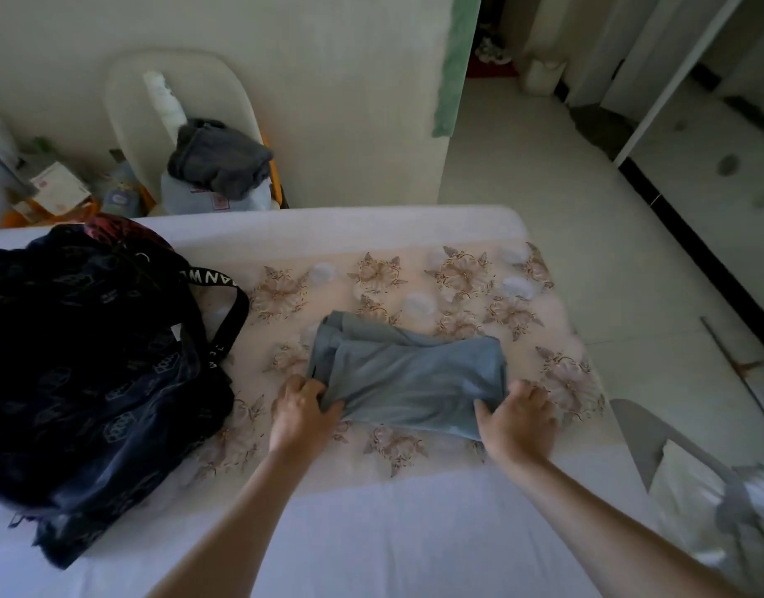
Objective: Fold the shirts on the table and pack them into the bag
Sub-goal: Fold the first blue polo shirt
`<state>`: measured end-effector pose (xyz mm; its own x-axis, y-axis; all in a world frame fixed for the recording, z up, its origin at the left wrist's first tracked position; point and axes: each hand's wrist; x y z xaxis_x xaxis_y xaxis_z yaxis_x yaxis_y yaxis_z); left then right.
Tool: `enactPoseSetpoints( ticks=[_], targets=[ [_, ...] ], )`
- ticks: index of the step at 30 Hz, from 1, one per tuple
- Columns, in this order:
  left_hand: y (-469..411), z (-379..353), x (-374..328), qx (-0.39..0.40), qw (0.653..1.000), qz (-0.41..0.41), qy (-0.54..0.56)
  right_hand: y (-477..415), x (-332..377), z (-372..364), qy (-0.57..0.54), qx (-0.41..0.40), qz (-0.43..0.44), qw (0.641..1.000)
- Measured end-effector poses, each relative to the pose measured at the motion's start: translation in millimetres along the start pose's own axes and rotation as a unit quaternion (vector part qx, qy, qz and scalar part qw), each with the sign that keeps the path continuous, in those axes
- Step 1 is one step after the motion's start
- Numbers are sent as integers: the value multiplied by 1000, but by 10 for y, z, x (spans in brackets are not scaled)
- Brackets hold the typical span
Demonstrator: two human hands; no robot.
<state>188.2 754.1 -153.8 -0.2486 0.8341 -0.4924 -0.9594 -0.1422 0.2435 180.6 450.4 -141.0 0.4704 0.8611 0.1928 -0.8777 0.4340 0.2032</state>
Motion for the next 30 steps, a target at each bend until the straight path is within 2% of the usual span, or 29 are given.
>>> enactPoseSetpoints(
  ticks=[1, 3, 5, 7, 9, 11, 13, 15, 17, 19, 20, 22, 23, 25, 27, 28, 30],
  targets=[
    [35, -12, 3, -14, 1000, -9, 20, 72, -44, -51, -7, 39, -48, 998],
    [97, 0, -21, -28, 995, -22, 88, 148, -100, -126, -24, 68, -91, 993],
    [158, 67, -98, -17, 986, 0, 166, 172, -103, -113, -110, 43, -91, 989],
    [198, 142, -142, -14, 977, 27, 209, 181, -114, -50, -182, -15, -84, 980],
    [221, 201, -119, -23, 978, 45, 202, 216, -195, 6, -234, -51, -85, 967],
    [217, 203, -37, -8, 982, 64, 176, 297, -338, 35, -239, -51, -89, 966],
    [223, 168, 34, 35, 987, 69, 139, 399, -474, 11, -219, -16, -95, 971],
    [228, 108, 33, 38, 996, 48, 69, 489, -542, 4, -158, 32, -103, 982],
    [219, 55, -49, -23, 999, 0, -38, 523, -519, -10, -86, 46, -110, 989],
    [190, 20, -222, -79, 986, -104, -104, 505, -435, -32, -88, -23, -98, 991],
    [156, -7, -330, -91, 975, -171, -113, 483, -371, -24, -99, -69, -58, 991],
    [68, -103, -506, -75, 940, -296, -151, 398, -218, 27, -59, -144, 114, 981],
    [28, -147, -575, -36, 923, -334, -189, 341, -135, 41, -31, -138, 211, 967],
    [-86, -232, -594, 83, 900, -319, -284, 221, -32, 9, 38, -36, 342, 938],
    [-227, -255, -489, 153, 899, -234, -337, 78, -42, -45, 119, 103, 351, 923],
    [-287, -255, -407, 156, 899, -206, -354, 1, -78, -49, 151, 148, 322, 923],
    [-340, -222, -284, 127, 892, -176, -396, -109, -177, -42, 182, 184, 272, 927]
  ],
)
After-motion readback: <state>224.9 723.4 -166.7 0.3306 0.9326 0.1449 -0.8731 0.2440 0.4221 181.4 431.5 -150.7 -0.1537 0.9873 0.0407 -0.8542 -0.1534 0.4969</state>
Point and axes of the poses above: each hand's wrist, its own y-axis away from the middle knuckle, its own z-axis out of the back of the hand, x = y × z, and after that the axes turned 3 degrees about x, right-handed
